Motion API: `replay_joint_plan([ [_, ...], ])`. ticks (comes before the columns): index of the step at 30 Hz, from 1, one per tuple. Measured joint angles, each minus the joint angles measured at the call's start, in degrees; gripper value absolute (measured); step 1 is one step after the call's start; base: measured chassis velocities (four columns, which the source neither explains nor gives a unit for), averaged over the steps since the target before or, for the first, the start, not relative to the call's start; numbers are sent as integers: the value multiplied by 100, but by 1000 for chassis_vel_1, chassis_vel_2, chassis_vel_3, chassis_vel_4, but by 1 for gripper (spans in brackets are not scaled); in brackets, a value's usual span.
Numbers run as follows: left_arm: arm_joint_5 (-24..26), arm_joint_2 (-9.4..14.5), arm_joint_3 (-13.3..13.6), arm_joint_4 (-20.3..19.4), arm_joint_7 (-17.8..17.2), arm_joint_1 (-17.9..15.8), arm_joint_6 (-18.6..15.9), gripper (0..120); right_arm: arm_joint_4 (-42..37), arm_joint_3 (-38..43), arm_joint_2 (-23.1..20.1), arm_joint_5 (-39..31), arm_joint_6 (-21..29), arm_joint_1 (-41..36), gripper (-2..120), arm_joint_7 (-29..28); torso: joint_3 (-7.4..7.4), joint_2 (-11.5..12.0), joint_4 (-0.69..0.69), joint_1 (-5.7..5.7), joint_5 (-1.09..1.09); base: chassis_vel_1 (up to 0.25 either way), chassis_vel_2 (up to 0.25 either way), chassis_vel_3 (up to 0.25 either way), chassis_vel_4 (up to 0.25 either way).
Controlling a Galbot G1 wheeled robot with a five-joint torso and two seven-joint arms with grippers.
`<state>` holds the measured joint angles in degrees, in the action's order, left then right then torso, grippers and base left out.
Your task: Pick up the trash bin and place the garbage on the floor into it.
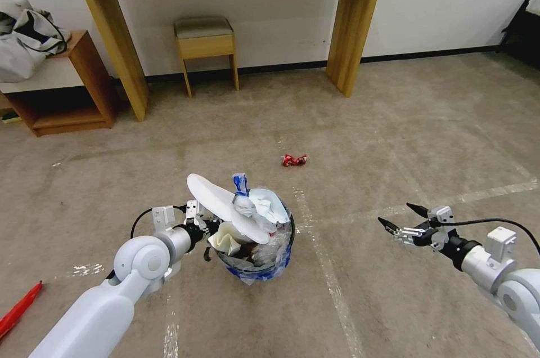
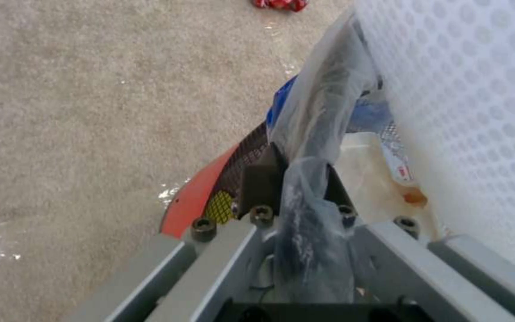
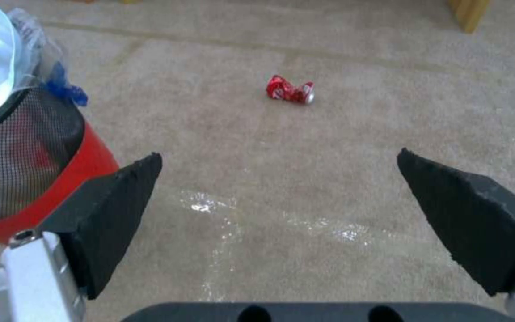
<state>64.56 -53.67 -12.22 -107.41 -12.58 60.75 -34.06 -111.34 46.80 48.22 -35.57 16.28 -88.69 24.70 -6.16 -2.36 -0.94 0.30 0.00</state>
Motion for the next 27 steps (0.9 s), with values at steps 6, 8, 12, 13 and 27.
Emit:
replay_joint_plan([
  [6,-104,-65,29,15,51,5,-45,1,-16,49,46,79,0,-76,100,71,0,0,1,0,-1,0,0,0,0],
  [8,-101,-92,35,23,51,12,-37,1,-24,68,46,84,-1,-99,100,82,0,0,0,0,0,0,0,0,0],
  [12,-98,-136,41,45,49,24,21,1,-31,91,45,116,-20,-139,100,117,0,0,0,0,0,0,0,0,0],
  [13,-98,-144,42,45,48,29,38,1,-38,92,44,125,-26,-151,100,125,0,0,0,0,0,0,0,0,0],
  [27,-84,-77,-1,-42,7,94,103,1,-58,-1,55,164,-39,-100,100,151,0,0,0,0,0,0,0,0,0],
])
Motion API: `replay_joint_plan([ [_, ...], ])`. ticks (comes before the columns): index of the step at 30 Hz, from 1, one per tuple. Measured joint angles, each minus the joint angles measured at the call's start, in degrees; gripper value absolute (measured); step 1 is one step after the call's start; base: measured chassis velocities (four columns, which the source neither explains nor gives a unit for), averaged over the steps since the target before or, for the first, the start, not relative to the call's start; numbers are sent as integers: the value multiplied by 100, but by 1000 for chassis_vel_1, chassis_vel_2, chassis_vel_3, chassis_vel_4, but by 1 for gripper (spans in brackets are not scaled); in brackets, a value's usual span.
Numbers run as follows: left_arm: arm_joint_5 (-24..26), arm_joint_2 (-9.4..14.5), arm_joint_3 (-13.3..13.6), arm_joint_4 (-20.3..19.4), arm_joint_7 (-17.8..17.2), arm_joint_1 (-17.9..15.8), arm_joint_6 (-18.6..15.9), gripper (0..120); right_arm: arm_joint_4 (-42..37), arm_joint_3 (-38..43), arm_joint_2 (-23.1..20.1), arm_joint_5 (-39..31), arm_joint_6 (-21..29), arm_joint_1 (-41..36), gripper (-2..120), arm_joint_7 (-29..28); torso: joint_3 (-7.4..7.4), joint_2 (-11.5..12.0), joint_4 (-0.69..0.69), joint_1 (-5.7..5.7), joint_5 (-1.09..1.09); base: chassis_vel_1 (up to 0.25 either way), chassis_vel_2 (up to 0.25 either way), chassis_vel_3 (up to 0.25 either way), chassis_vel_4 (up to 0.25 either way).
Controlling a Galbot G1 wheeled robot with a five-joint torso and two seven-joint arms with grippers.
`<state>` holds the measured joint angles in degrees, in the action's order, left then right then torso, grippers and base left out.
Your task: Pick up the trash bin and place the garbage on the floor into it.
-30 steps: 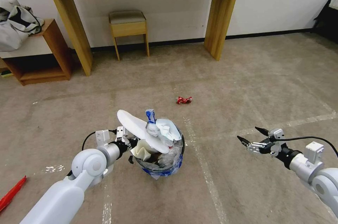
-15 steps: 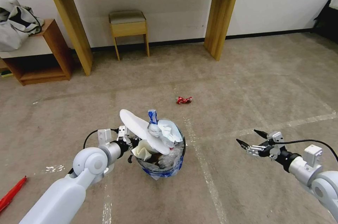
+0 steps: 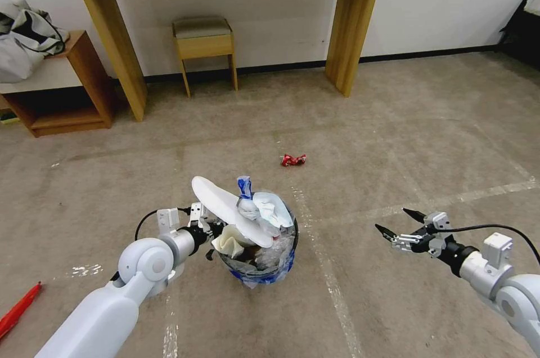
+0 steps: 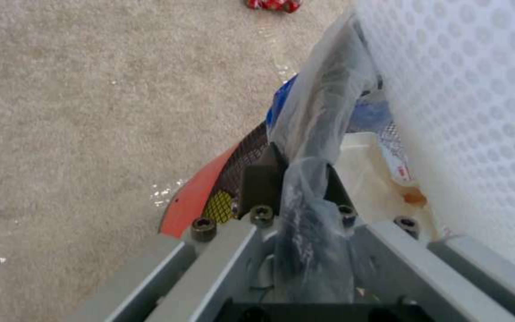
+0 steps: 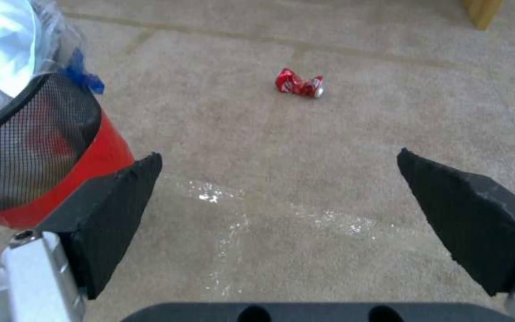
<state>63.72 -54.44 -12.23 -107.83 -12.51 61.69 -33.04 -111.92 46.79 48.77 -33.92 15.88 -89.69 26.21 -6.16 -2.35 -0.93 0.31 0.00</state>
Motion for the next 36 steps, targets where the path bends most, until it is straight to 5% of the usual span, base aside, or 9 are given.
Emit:
replay_joint_plan([
  [20,-51,63,27,-63,-45,46,34,1,41,55,12,-78,-4,-59,100,279,1,0,0,-1,-1,-25,30,29,-31],
  [36,-106,-7,59,-8,-35,34,25,1,116,-2,22,-50,-121,-19,100,288,-1,1,1,1,0,-246,259,267,-256],
])
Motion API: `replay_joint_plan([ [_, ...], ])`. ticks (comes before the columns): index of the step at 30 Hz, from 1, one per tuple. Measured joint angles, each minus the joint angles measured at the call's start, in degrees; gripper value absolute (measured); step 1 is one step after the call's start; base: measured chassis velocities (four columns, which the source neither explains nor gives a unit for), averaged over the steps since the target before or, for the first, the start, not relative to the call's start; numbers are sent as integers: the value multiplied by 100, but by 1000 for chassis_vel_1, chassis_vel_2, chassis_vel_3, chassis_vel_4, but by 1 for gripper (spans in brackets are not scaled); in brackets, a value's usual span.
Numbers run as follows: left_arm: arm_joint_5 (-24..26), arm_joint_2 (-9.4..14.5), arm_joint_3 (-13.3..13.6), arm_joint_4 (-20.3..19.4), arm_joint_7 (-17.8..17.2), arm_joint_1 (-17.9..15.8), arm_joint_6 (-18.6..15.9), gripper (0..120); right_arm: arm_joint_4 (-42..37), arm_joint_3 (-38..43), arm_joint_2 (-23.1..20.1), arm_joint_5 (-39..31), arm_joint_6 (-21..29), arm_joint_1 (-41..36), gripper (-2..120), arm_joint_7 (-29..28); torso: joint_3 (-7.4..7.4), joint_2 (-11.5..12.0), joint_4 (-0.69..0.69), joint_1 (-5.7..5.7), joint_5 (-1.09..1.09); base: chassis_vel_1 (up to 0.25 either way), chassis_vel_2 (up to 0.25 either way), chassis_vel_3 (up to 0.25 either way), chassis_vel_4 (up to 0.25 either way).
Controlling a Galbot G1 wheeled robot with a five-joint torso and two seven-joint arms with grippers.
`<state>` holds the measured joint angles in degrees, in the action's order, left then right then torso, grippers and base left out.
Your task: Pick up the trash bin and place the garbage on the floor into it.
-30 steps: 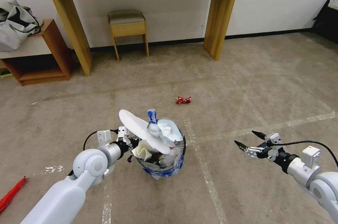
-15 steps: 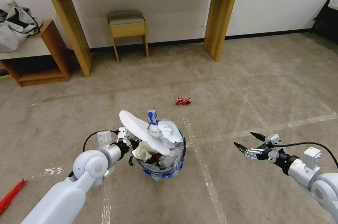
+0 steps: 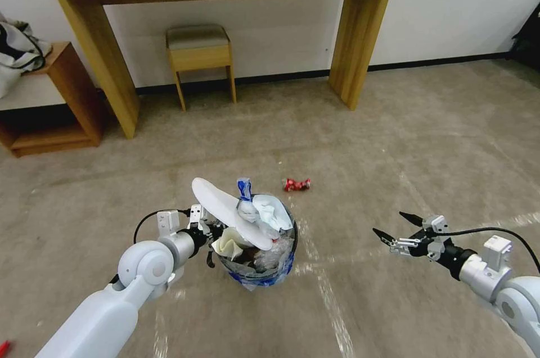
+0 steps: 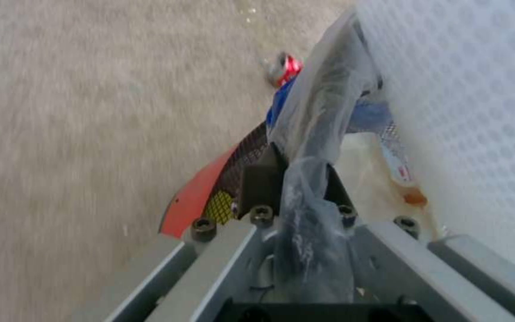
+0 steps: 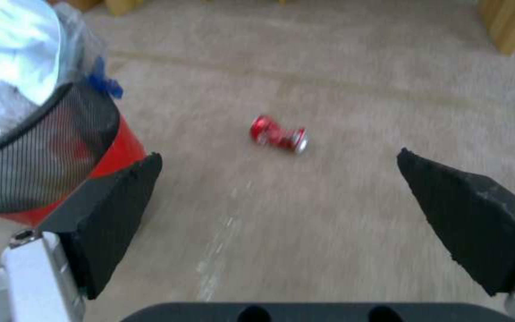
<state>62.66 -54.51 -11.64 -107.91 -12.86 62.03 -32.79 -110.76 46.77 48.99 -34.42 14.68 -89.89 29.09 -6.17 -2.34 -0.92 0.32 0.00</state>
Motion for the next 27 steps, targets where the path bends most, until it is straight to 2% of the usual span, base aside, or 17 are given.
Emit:
replay_joint_plan([
  [2,1,0,4,7,3,-1,0,1,16,-5,0,11,-36,0,100,-3,1,0,-2,-1,4,-354,348,331,-340],
  [5,-1,0,5,21,7,-2,1,1,22,-16,4,33,-58,1,100,-15,0,0,-1,0,-5,-371,362,374,-364],
  [6,-4,1,10,32,6,3,0,1,30,-21,3,47,-79,5,100,-25,0,0,-1,1,4,-366,350,387,-356],
  [9,-5,-3,7,34,3,5,3,1,60,-65,-2,61,-156,22,100,-104,0,0,0,0,-3,-351,351,374,-370],
  [11,-6,-3,4,34,-2,6,2,1,77,-81,-11,50,-217,24,100,-172,0,0,-2,1,0,-330,331,346,-319],
  [15,-10,-3,-12,31,-15,27,3,1,112,-126,-44,66,-291,27,100,-264,-1,0,-2,3,0,-291,267,236,-270],
  [18,-21,8,-2,35,-34,61,2,1,129,-165,-43,108,-336,32,100,-236,-1,0,-1,3,0,-184,127,140,-159],
  [27,-65,0,-45,64,-46,122,0,1,211,-367,-123,120,-385,124,100,-171,3,-2,-2,-4,0,20,-33,-14,20],
])
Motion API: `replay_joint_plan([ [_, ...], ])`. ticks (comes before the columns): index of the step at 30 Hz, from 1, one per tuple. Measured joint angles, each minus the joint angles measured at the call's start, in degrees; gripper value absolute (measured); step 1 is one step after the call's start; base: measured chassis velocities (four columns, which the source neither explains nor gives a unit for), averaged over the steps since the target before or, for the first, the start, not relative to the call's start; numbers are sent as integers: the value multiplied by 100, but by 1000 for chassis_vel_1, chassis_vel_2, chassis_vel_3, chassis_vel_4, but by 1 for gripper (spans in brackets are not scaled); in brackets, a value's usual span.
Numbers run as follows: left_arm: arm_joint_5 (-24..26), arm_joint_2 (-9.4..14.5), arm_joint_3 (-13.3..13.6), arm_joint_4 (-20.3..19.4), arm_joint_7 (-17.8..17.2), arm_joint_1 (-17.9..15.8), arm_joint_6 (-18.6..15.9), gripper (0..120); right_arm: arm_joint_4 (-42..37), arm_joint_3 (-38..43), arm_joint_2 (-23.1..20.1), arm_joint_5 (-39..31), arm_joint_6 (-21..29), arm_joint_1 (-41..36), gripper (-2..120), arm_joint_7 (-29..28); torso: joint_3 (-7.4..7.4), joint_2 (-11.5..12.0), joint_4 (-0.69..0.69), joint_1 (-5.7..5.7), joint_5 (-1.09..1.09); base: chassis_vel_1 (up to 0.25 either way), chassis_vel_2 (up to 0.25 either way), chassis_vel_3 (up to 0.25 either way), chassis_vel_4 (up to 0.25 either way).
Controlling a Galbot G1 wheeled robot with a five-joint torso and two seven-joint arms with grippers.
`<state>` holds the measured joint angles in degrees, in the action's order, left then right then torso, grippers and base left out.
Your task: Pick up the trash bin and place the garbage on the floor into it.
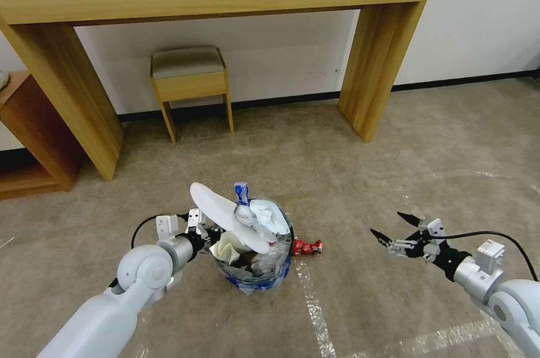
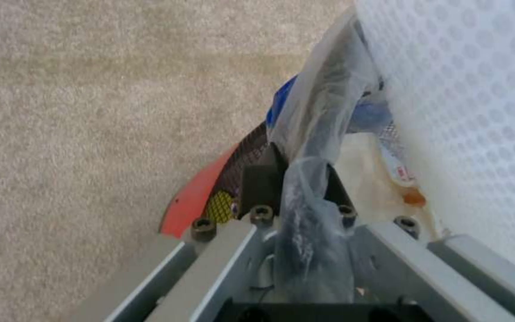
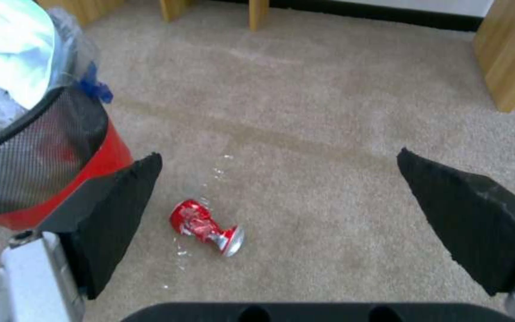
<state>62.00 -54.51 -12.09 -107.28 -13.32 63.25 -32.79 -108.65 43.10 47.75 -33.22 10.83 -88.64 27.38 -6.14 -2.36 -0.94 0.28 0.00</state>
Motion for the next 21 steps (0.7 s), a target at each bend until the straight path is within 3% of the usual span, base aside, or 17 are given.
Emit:
replay_joint_plan([
  [4,33,23,-26,2,-5,-66,0,1,46,-125,-145,-51,22,123,100,-94,-1,0,-1,0,0,0,0,0,0],
  [5,48,72,-66,16,-22,-81,-7,1,76,-262,-310,-68,33,221,100,-106,-2,0,-1,1,0,0,0,0,0],
  [6,47,168,-156,71,-93,-44,-94,1,120,-655,-846,-133,263,529,100,-107,-2,0,2,2,-1,0,0,0,0],
  [7,47,168,-156,71,-93,-44,-94,1,120,-655,-846,-133,263,529,100,-107,-2,0,2,2,-1,0,0,0,0],
  [9,42,213,-234,156,-134,-42,-137,1,237,-1075,-1510,-190,457,888,100,35,-2,0,1,2,0,0,0,0,0],
  [10,42,213,-234,156,-134,-42,-137,1,237,-1075,-1510,-190,457,888,100,35,-2,0,1,2,0,0,0,0,0],
  [12,60,235,-293,219,-146,-85,-145,1,405,-1732,-2105,-236,597,1499,100,181,-2,0,1,3,2,0,0,0,0],
  [13,60,235,-293,219,-146,-85,-145,1,405,-1732,-2105,-236,597,1499,100,181,-2,0,1,3,2,0,0,0,0],
  [15,124,237,-368,237,-156,-141,-147,1,730,-3453,-2424,-264,752,2845,100,268,-3,1,-3,3,0,0,0,0,0],
  [16,124,237,-368,237,-156,-141,-147,1,730,-3453,-2424,-264,752,2845,100,268,-3,1,-3,3,0,0,0,0,0],
  [18,170,225,-480,232,-168,-147,-154,1,1037,-5018,-2224,-297,913,4267,100,236,-3,1,-4,4,-1,0,0,0,0],
  [19,170,225,-480,232,-168,-147,-154,1,1037,-5018,-2224,-297,913,4267,100,236,-3,1,-4,4,-1,0,0,0,0],
  [21,190,226,-584,236,-170,-131,-158,1,1323,-6170,-1904,-309,1049,5382,100,136,-3,1,2,4,-2,0,0,0,0],
])
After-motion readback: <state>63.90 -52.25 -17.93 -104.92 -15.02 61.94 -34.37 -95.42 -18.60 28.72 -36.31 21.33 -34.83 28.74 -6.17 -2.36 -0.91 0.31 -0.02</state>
